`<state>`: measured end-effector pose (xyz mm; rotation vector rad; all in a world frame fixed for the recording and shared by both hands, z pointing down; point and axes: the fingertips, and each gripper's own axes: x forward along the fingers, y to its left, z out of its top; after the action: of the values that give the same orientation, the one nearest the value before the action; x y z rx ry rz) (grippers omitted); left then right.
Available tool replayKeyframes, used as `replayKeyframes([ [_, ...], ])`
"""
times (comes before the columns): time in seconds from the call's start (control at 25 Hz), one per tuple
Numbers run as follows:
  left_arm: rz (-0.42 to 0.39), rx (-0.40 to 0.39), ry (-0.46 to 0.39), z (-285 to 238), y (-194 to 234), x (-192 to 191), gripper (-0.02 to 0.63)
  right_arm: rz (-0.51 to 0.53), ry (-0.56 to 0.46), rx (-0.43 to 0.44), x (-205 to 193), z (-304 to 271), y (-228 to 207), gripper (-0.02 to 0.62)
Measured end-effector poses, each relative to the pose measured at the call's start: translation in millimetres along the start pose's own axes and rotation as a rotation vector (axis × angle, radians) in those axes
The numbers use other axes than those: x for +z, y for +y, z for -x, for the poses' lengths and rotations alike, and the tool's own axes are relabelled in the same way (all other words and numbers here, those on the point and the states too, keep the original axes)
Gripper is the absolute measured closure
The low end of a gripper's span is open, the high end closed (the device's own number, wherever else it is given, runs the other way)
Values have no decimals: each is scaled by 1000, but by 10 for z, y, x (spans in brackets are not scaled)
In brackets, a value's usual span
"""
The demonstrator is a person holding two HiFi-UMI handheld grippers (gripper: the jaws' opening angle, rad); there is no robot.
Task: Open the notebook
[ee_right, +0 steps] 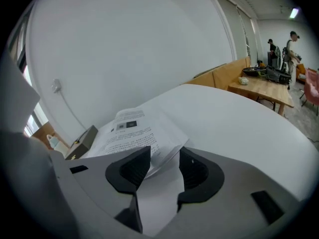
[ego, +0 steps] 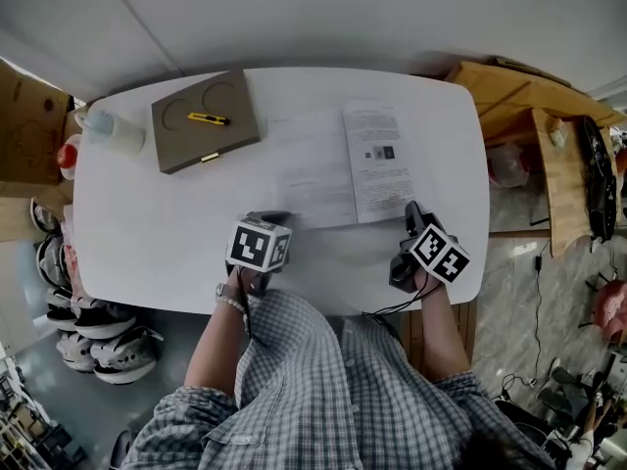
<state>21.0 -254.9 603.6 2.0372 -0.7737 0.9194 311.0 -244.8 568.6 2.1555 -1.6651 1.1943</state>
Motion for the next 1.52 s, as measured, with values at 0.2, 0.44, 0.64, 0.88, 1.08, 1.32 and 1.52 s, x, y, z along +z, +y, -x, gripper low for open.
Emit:
replayKeyframes([
  [0.2, -9, 9, -3, -6, -2, 3, 600, -32, -1, -12, -101, 138, -145, 433],
  [0.44, -43, -18, -21, 14, -21, 17, 599, 107, -38, 2, -104, 363, -4, 441],
  [0.64, -95, -37, -115, 202, -48, 167, 599, 299, -138, 48, 48, 526, 403, 560],
  [0.88, -115, -17, -275, 623, -40, 427, 600, 406, -216, 159, 175, 721, 861, 569],
  [1.08, -125, 15, -422, 1090, -101, 608, 599, 504, -275, 275, 219, 988, 1239, 571],
  [1.32, -155, 4, -620, 1673, -365, 809, 598, 514, -357, 378, 326, 1342, 1571, 574],
  [1.52, -203, -31, -703, 2013, -648, 850, 599, 525, -410, 442, 407, 1559, 1783, 574],
])
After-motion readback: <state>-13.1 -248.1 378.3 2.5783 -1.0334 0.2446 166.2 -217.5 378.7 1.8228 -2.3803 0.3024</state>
